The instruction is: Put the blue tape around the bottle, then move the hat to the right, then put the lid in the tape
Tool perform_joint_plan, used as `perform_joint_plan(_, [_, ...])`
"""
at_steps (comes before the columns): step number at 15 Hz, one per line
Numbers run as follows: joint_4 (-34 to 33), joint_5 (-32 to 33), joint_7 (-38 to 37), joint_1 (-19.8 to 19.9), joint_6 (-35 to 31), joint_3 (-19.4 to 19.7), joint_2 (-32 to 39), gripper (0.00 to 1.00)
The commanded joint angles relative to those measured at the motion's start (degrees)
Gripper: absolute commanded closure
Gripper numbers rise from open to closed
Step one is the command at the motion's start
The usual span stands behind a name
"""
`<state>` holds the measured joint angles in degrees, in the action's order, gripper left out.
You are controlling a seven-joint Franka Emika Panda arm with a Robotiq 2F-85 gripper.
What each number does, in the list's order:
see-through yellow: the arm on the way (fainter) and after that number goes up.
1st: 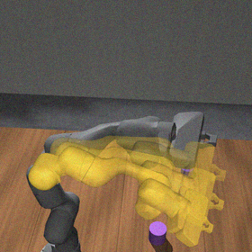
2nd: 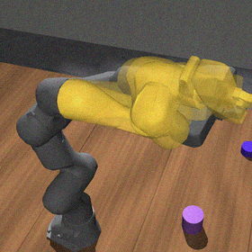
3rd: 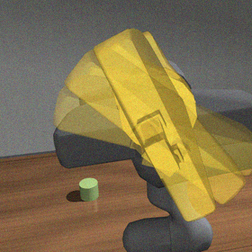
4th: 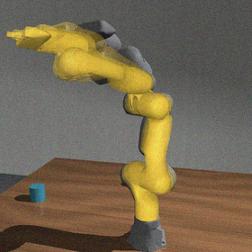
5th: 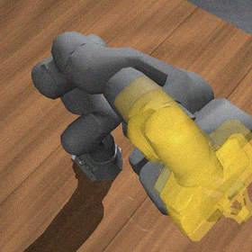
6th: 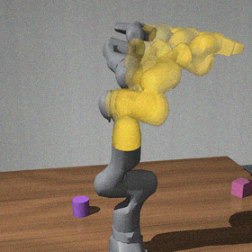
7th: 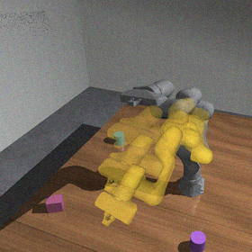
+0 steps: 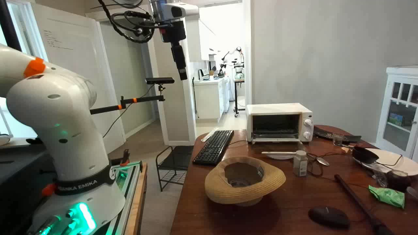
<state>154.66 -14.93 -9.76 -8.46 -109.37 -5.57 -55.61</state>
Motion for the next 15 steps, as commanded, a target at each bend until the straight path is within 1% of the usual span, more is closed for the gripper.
perform_joint_plan(1, [-0.2, -0.6, 0.6, 0.8, 0.3, -0.6, 0.0, 0.00])
perform_joint_plan(3, [0.3, -0.6, 0.2, 1.4, -2.7, -1.4, 2.5, 0.00])
perform_joint_plan(6, [1.5, 0.0, -0.8, 2.5, -9.4, -3.2, 6.9, 0.00])
perform_joint_plan(9, [1.9, 0.2, -2.0, 2.4, -13.0, -4.6, 11.3, 0.00])
perform_joint_plan(12, [2.2, -0.6, -2.0, 1.7, -19.5, -5.3, 18.4, 0.00])
perform_joint_plan(15, [1.8, 0.5, -4.0, 3.0, -28.3, -5.9, 27.6, 0.00])
